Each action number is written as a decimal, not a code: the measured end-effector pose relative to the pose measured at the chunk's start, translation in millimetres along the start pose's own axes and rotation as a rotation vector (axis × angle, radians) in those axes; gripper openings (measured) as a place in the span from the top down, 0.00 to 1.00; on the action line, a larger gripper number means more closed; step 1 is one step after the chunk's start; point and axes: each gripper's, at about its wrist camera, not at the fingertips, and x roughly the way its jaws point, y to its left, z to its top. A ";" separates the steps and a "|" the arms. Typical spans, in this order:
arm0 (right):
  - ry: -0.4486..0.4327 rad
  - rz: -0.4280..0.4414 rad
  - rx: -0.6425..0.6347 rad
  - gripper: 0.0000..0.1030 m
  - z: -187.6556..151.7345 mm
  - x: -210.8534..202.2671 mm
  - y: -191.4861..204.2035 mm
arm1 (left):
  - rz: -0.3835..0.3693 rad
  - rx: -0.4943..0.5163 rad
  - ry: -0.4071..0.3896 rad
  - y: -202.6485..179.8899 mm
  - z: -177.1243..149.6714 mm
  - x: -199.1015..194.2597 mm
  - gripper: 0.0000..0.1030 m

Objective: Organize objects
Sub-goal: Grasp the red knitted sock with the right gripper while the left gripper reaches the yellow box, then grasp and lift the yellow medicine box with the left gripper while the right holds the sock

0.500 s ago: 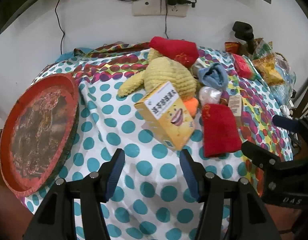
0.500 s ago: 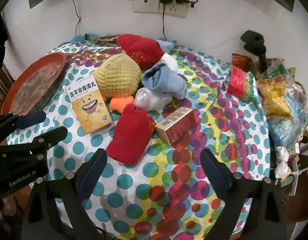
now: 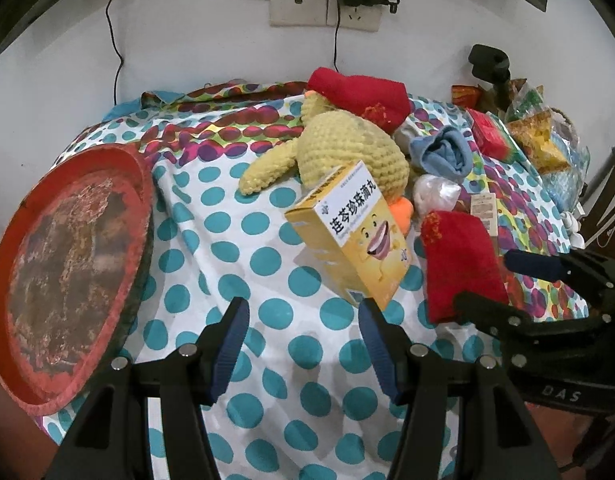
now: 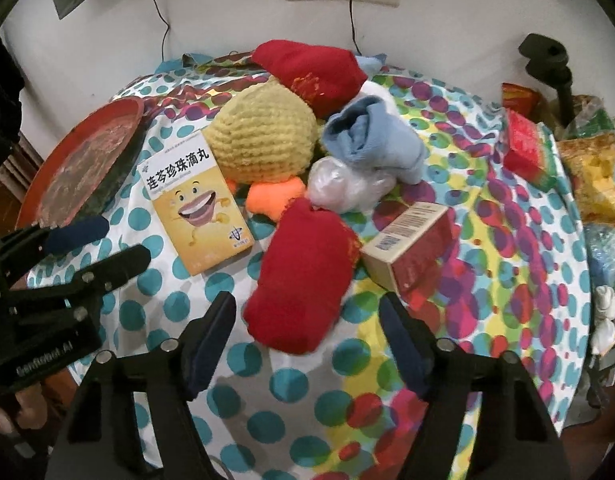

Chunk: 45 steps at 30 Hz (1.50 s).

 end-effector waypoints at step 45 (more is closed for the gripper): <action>0.000 0.180 0.017 0.63 -7.6 22.3 -30.6 | 0.056 -0.312 0.082 -27.9 50.0 54.3 0.33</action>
